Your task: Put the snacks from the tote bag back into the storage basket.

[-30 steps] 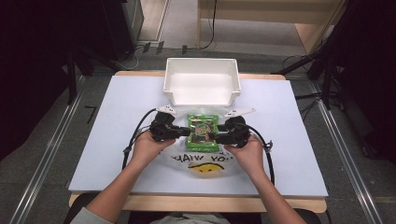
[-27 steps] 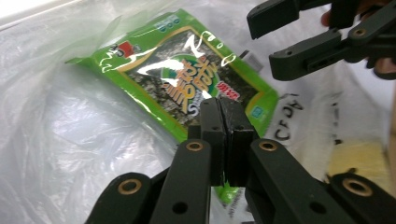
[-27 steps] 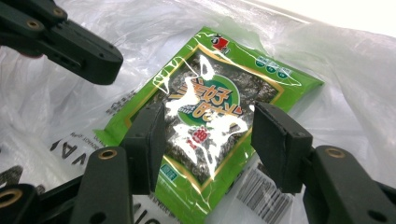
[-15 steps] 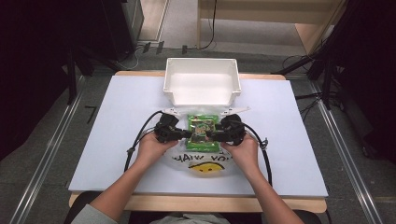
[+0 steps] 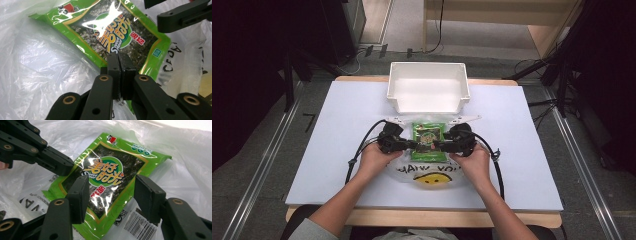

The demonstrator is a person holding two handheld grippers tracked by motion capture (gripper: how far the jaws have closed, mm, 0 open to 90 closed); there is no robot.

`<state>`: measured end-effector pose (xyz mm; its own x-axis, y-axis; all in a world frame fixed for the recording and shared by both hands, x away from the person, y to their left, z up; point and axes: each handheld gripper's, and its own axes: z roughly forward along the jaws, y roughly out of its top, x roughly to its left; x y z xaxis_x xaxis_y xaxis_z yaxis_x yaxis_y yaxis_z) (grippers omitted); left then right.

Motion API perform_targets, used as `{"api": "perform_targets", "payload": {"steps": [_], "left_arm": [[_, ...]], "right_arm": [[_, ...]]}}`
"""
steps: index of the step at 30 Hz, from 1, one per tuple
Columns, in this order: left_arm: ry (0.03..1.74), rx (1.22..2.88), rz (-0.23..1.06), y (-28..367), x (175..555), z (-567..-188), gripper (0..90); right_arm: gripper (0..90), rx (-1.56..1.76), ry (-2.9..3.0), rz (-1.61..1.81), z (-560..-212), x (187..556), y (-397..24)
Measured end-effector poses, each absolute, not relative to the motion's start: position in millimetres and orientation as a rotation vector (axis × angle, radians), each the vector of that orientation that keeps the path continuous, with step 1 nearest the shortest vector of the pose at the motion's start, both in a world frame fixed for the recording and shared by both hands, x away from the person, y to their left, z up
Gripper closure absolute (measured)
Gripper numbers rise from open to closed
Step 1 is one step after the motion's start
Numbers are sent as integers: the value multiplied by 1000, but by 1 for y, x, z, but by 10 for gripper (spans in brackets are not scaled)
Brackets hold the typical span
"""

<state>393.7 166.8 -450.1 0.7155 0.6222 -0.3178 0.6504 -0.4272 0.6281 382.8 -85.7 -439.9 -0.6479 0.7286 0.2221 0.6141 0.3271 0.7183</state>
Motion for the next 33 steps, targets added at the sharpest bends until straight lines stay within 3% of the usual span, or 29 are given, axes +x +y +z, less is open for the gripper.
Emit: {"api": "perform_targets", "payload": {"steps": [33], "left_arm": [[994, 2159, -61, 173, 395, -455, 900]], "right_arm": [[496, 1505, 2508, 1218, -436, 415, -65]]}}
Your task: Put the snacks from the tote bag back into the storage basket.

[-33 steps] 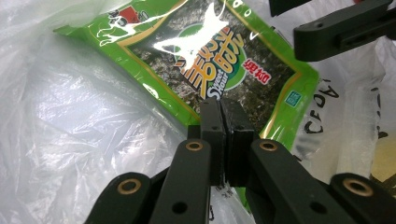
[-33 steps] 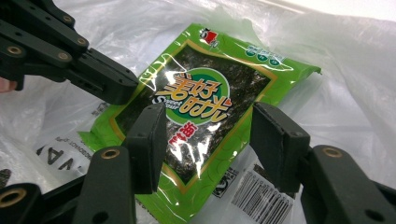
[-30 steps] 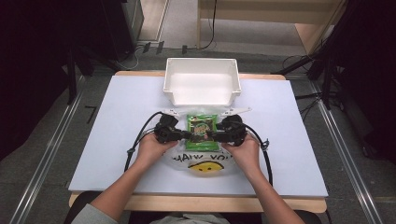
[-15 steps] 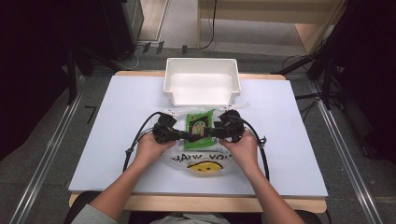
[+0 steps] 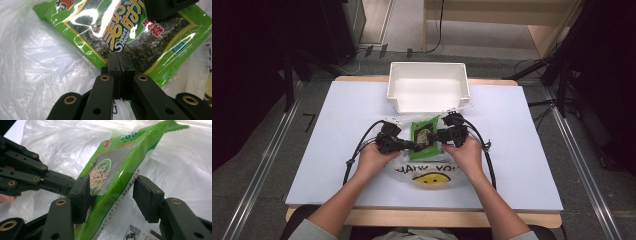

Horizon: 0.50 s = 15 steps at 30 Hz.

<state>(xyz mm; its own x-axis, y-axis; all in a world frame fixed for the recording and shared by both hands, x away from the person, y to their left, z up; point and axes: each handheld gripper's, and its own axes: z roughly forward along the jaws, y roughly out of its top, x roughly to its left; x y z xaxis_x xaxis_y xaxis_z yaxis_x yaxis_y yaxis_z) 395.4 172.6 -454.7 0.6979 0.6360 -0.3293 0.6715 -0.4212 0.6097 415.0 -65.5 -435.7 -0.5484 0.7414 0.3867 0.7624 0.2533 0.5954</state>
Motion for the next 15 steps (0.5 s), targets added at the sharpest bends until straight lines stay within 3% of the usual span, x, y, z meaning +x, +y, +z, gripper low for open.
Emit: {"api": "perform_targets", "payload": {"steps": [15], "left_arm": [[975, 2154, -56, 170, 395, -457, 900]], "right_arm": [[531, -1409, -2430, -1192, -444, 422, -60]]}}
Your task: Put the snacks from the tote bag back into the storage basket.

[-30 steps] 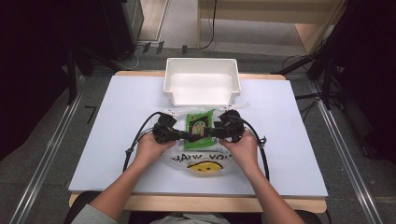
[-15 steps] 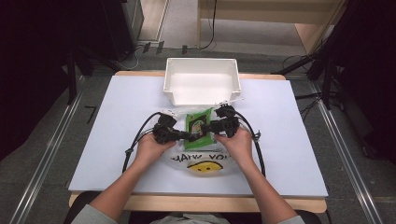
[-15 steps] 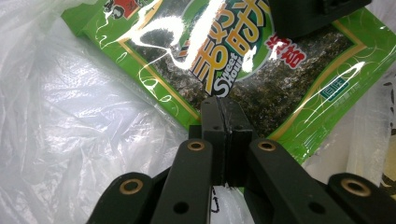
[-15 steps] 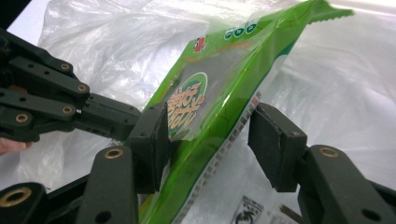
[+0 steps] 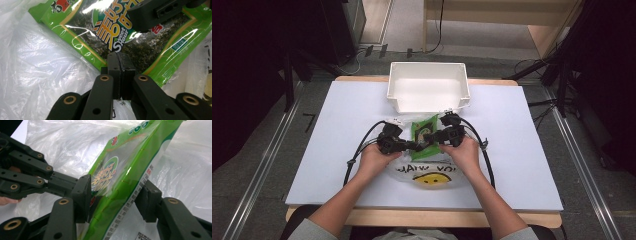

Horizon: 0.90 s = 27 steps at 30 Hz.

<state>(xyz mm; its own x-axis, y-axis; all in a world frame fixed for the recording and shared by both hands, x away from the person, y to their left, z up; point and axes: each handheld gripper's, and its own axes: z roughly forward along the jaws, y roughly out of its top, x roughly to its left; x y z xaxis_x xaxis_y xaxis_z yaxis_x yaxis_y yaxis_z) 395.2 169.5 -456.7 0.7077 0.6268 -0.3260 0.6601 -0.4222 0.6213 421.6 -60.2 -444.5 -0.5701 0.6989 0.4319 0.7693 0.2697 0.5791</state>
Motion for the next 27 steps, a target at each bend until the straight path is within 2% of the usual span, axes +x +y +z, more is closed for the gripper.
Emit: {"api": "perform_targets", "payload": {"steps": [14, 27], "left_arm": [[982, 2123, -103, 174, 397, -454, 826], [975, 2071, -61, 189, 391, -435, 730]], "right_arm": [[568, -1386, -2437, -1197, -440, 418, -63], [673, -1321, -2400, -1280, -427, 409, -65]]}}
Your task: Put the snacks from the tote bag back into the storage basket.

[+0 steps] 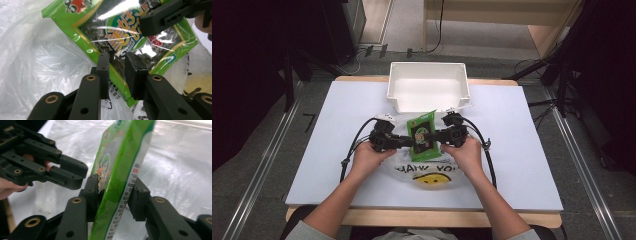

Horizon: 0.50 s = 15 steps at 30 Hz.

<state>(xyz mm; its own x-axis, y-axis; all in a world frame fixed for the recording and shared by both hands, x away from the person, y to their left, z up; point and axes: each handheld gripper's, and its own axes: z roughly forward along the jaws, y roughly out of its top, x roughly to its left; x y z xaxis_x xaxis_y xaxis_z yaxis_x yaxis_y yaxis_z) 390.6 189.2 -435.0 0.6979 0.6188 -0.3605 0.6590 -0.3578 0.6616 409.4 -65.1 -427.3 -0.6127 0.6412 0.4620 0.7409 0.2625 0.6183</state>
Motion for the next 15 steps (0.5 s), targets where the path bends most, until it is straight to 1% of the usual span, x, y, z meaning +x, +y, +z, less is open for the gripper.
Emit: {"api": "perform_targets", "payload": {"steps": [6, 15], "left_arm": [[947, 2063, -57, 188, 385, -430, 686], [924, 2046, -64, 188, 380, -426, 607]], "right_arm": [[725, -1284, -2386, -1338, -420, 403, -63], [735, -1274, -2381, -1392, -411, 399, -66]]}}
